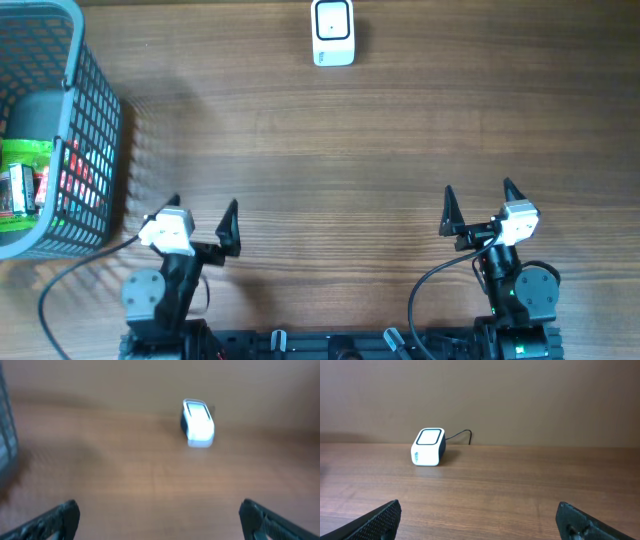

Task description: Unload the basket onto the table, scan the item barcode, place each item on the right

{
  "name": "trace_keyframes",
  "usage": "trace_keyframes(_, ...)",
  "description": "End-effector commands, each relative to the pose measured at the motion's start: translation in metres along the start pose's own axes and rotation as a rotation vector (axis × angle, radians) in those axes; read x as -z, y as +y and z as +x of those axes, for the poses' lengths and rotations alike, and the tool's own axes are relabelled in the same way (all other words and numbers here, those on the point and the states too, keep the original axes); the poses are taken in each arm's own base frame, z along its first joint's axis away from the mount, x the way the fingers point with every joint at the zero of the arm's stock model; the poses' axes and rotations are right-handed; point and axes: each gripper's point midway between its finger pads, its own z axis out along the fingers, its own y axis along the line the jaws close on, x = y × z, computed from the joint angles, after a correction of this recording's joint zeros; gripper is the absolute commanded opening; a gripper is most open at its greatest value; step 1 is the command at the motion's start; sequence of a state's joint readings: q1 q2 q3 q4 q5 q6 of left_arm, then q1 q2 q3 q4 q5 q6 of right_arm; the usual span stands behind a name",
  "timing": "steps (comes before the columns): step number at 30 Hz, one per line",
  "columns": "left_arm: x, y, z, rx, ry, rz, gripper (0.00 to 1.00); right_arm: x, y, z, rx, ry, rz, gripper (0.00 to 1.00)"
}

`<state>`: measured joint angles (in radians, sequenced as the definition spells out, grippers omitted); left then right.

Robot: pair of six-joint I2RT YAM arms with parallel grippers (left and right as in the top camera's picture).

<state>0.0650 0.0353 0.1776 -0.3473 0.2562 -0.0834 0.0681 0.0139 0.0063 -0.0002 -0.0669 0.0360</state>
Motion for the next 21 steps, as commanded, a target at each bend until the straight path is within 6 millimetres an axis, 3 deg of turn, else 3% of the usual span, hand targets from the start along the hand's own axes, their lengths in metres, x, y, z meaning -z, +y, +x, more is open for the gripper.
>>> trace_keyframes(1, 0.029, -0.024, -0.065, 0.092, -0.011, 0.042, 1.0, 0.0, -0.002, 0.0, 0.01, -0.001, 0.011, 1.0)
trace_keyframes(6, 0.05, -0.05, -0.14, 0.151, 0.163, 0.059, 1.0, 0.0, -0.002, 0.0, 0.009, -0.001, 0.011, 1.0)
trace_keyframes(10, 0.052, -0.066, -0.196, 0.213, 0.341, 0.063, 1.0, 0.0, -0.002, 0.0, 0.01, -0.001, 0.011, 1.0)
trace_keyframes(14, 0.033, -0.067, -0.24, 0.217, 0.353, 0.061, 1.0, 0.0, -0.002, 0.0, 0.009, -0.001, 0.011, 1.0)
trace_keyframes(18, 0.002, -0.057, -0.258, 0.21, 0.325, 0.036, 0.98, 0.0, -0.002, 0.0, 0.01, -0.001, 0.011, 1.0)
trace_keyframes(19, -0.005, -0.052, -0.259, 0.229, 0.322, 0.013, 0.78, 0.0, -0.002, 0.0, 0.01, -0.001, 0.011, 1.0)
trace_keyframes(20, -0.012, -0.042, -0.259, 0.268, 0.318, -0.038, 0.64, 0.0, -0.002, 0.0, 0.01, -0.001, 0.011, 1.0)
trace_keyframes(21, -0.019, -0.029, -0.259, 0.306, 0.31, -0.109, 0.57, 0.0, -0.002, 0.0, 0.009, -0.001, 0.011, 1.0)
